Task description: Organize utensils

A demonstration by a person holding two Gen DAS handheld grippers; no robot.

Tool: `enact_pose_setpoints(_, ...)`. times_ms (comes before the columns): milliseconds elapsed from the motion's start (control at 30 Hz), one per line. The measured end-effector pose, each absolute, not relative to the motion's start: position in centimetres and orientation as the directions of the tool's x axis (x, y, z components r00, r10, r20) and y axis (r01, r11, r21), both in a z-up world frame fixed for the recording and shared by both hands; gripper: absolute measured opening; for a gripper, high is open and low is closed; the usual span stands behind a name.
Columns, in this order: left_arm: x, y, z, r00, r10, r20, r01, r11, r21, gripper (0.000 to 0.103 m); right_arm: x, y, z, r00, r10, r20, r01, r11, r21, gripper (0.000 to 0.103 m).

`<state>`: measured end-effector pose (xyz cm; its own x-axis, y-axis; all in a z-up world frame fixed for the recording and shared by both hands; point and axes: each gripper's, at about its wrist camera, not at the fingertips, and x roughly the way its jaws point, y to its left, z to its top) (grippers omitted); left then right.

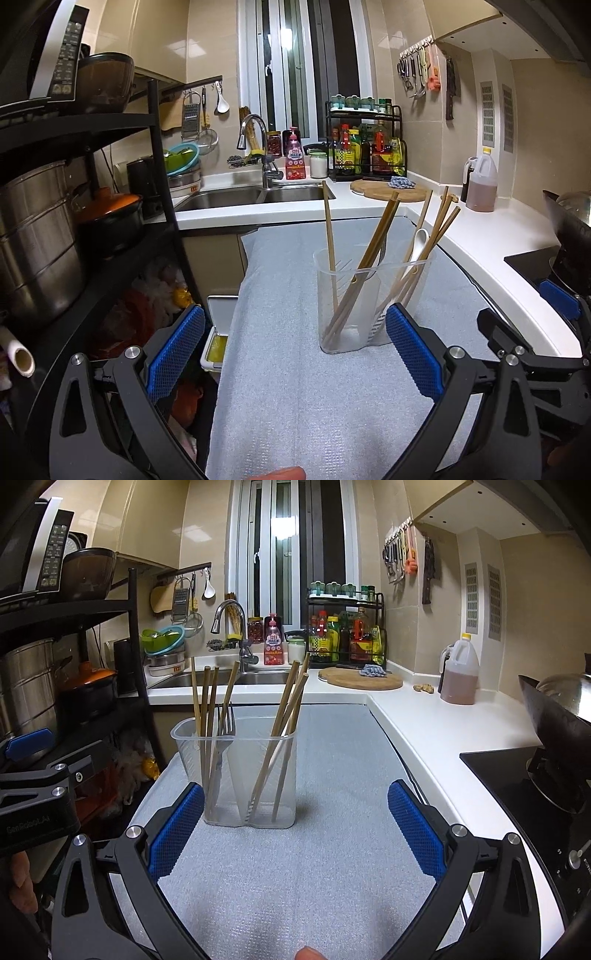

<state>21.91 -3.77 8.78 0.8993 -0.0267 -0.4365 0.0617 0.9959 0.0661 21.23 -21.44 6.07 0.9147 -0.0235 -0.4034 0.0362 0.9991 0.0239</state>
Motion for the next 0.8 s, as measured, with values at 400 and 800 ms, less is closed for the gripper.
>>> enact_pose_setpoints(400, 21.92, -3.74, 8.87, 0.903, -0.013, -0.430, 0.054, 0.995, 0.083, 0.095, 20.92, -21.41, 6.16, 0.915, -0.025, -0.402, 0.039, 0.999, 0.027, 0.098)
enact_pose_setpoints(800, 21.78, -3.72, 8.99, 0.903, -0.021, -0.429, 0.065, 0.994, 0.089, 0.095, 20.98, -21.43, 6.06, 0.914, -0.019, -0.405, 0.033, 0.999, 0.027, 0.098)
